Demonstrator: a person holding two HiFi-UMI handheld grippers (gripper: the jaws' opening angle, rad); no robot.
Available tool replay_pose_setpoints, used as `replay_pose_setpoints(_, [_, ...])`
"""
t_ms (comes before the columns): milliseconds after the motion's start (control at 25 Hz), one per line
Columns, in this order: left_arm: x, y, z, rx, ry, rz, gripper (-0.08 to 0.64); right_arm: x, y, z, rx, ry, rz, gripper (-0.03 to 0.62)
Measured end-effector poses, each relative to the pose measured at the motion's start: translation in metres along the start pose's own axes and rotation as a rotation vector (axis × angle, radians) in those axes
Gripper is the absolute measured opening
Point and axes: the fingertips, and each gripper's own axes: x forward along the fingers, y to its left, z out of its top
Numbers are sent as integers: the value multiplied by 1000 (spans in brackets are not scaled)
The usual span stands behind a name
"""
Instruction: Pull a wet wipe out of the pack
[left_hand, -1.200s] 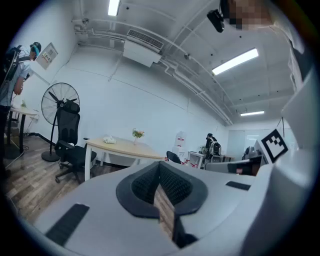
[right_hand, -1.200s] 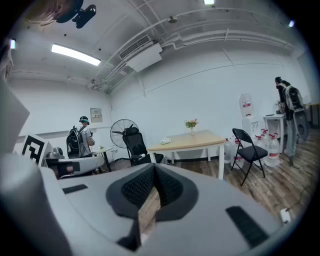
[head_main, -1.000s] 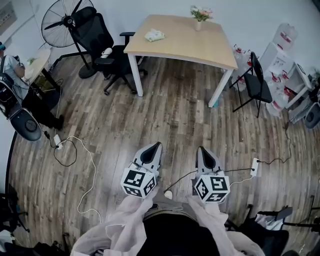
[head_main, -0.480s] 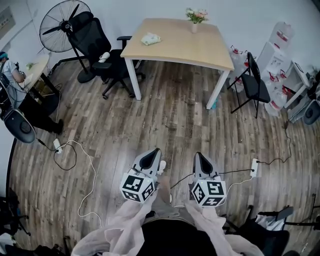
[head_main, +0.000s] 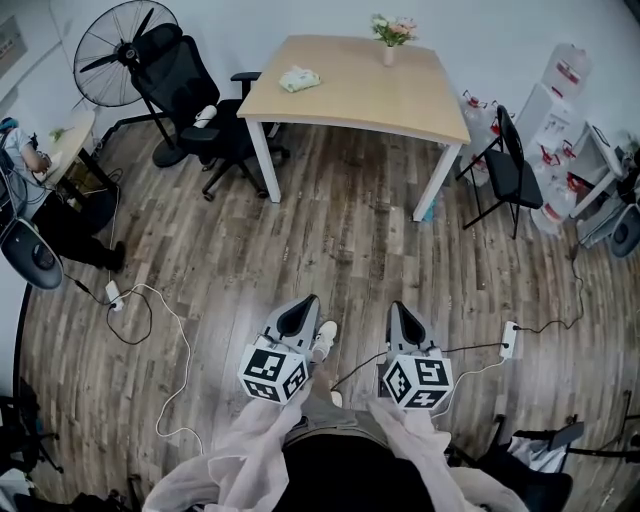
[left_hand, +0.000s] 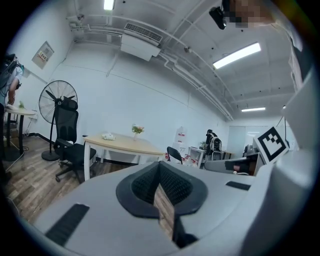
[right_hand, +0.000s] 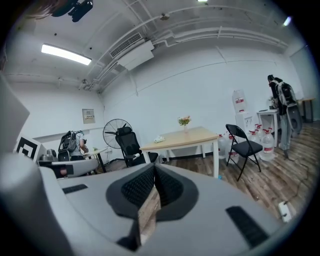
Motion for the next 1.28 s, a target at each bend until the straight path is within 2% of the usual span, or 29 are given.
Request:
replay_pose_setpoints(440, [53, 29, 22, 10, 5, 4, 11, 61, -10, 20, 18, 2, 15, 11])
replay_pose_setpoints(840, [108, 68, 45, 15, 26, 21, 11, 123, -28, 44, 37, 21, -7, 11])
replay_pose_setpoints(1280, [172, 112, 67, 17, 34, -3, 11, 195, -40, 71, 25, 20, -30, 11])
